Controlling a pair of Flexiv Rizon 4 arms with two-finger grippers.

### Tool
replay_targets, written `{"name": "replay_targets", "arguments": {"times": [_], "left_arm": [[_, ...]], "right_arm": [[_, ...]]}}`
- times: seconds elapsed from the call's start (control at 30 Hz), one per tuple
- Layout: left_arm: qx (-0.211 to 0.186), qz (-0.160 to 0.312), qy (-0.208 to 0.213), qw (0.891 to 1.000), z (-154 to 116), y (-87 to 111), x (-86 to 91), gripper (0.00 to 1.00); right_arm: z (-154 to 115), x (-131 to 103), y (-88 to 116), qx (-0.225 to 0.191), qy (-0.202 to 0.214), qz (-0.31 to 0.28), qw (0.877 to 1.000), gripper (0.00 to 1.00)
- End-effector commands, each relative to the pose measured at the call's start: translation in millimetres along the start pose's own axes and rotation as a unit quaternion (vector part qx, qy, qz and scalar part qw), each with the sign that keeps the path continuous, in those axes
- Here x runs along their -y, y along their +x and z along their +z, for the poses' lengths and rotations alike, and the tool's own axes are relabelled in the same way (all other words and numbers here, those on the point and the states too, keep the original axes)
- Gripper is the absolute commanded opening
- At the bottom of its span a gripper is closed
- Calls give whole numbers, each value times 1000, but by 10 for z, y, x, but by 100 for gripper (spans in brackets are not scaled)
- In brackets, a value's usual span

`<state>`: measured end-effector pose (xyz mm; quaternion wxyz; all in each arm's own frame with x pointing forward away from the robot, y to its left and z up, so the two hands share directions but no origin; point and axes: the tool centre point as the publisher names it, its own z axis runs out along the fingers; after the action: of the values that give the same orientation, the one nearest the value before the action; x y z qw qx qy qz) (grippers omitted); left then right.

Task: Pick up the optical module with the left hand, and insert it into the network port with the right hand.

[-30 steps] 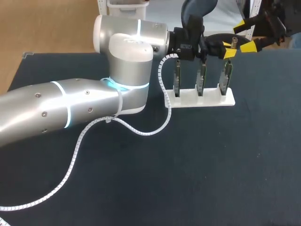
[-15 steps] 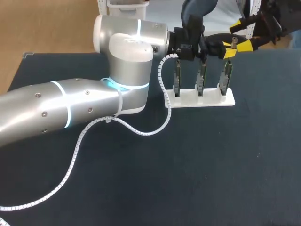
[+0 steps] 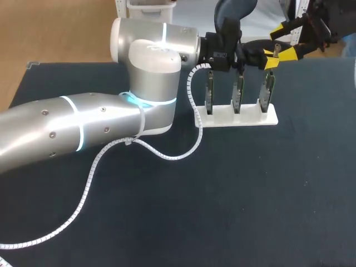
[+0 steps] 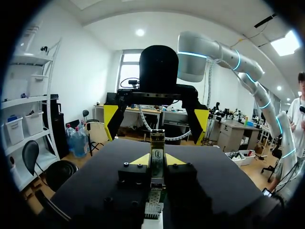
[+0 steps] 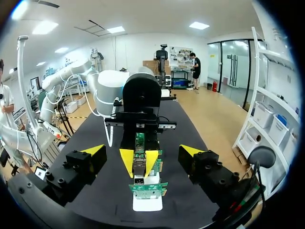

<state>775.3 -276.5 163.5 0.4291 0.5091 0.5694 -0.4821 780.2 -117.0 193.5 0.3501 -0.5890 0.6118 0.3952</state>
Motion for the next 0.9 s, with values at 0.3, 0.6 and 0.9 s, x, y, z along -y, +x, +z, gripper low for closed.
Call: {"name": "replay_targets", "arguments": {"times": [0.3,0.6,0.9], "left_arm": [[-1,-1,2,1000,9,-6,-18,0],[-1,-1,2,1000,9,-6,-18,0],[-1,-1,2,1000,9,-6,-18,0]], "right_arm": [[-7,15,26,-4,-2,5,1000,100],[3,9,30,-7,-6,-1,1000,0],[2,9,33,-8,-2,0,1000,0]]}}
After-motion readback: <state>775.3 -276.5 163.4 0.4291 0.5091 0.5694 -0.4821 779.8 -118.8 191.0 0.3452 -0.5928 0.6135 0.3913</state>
